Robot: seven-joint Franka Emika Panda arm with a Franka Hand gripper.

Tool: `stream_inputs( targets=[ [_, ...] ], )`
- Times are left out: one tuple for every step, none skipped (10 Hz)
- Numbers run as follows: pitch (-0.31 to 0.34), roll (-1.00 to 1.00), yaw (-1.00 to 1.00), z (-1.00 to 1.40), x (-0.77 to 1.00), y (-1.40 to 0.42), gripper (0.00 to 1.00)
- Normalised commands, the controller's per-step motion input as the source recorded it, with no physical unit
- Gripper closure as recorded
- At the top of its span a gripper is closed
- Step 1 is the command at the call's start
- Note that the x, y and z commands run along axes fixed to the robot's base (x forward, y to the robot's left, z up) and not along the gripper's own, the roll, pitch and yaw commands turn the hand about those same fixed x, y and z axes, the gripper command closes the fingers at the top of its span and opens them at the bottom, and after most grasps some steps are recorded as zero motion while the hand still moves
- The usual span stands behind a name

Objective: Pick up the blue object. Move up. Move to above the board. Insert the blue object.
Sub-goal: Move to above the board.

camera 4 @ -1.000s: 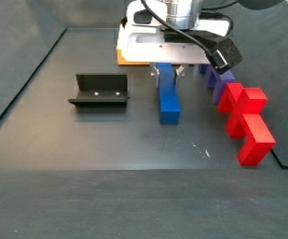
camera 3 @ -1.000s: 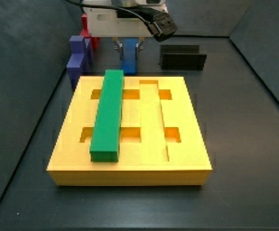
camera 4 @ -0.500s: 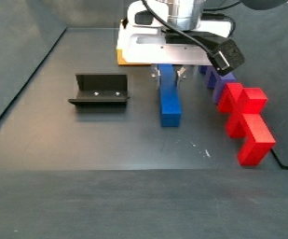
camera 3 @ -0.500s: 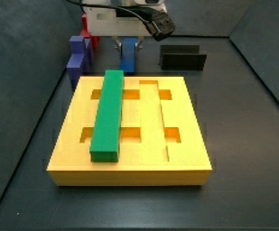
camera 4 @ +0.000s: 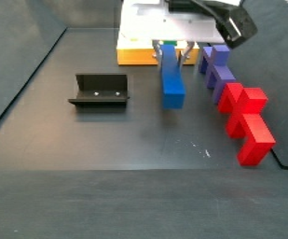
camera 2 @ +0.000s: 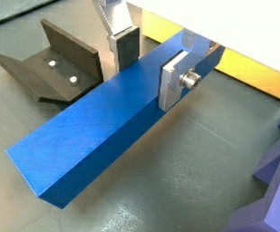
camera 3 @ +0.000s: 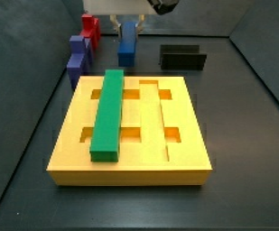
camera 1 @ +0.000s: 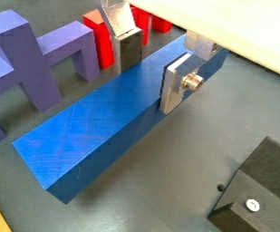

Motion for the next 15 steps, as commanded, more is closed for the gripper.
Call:
stream_inputs(
  targets=[
    [0.02,0.0,-0.01,1.4,0.0,0.0,1.0],
    [0.049,0.01,-0.01,1.4,-0.03,0.0,1.0],
    [0.02,0.03,0.0,1.4,0.01,0.0,1.0],
    [0.056,0.03,0.0,1.4,0.02,0.0,1.0],
    [0.076,0.03,0.0,1.4,0.02,0.0,1.0],
    [0.065,0.02,0.01,0.95,0.02,0.0,1.0],
    [0.06,0.02,0.0,0.59,0.04,0.0,1.0],
    [0.062,0.02,0.0,0.3,0.04,0.0,1.0],
    [0.064,0.02,0.0,0.23,0.03,0.0,1.0],
    [0.37,0.08,-0.03,0.23,0.12,-1.4,1.0],
    [0.351,0.1,-0.01,0.21,0.12,-1.4,1.0],
    [0.302,0.1,0.0,0.22,0.14,-1.4,1.0],
    [0.228,0.02,0.01,0.22,0.16,-1.4,1.0],
    [0.189,0.01,0.0,0.22,0.18,-1.4,1.0],
    [0.163,0.0,0.01,0.23,0.2,-1.4,1.0]
  ],
)
